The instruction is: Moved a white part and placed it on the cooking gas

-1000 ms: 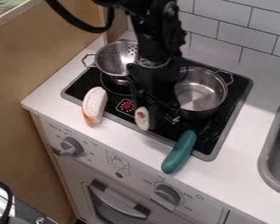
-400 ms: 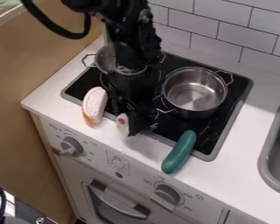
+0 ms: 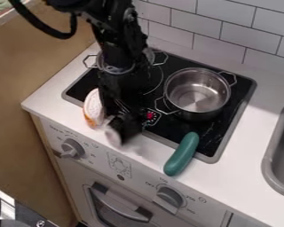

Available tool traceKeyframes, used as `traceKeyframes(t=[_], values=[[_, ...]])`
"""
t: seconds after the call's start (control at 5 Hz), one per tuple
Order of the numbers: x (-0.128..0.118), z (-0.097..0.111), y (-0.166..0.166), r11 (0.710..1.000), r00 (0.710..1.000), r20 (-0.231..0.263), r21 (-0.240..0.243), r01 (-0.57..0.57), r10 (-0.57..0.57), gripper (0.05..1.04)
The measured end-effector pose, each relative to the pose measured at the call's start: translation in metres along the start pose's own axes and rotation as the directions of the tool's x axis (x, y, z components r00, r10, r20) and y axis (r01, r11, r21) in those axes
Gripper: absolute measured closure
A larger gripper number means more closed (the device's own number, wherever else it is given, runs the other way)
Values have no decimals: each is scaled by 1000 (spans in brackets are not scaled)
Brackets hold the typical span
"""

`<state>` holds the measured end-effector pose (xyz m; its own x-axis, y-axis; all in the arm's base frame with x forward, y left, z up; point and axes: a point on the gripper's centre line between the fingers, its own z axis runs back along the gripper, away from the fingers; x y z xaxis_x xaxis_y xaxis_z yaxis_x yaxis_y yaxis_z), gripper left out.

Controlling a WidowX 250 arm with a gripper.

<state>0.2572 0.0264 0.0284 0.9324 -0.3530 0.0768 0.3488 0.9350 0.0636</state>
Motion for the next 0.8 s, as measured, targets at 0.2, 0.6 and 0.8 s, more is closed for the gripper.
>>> traceKeyframes(t=[0.2, 0.6, 0.8], values=[[3, 5, 3, 1000, 1000, -6, -20, -1, 1, 83], [11, 17, 9, 1000, 1000, -24, -12, -7, 6, 83], [15, 32, 9, 999, 999, -54, -51, -3, 0, 83]])
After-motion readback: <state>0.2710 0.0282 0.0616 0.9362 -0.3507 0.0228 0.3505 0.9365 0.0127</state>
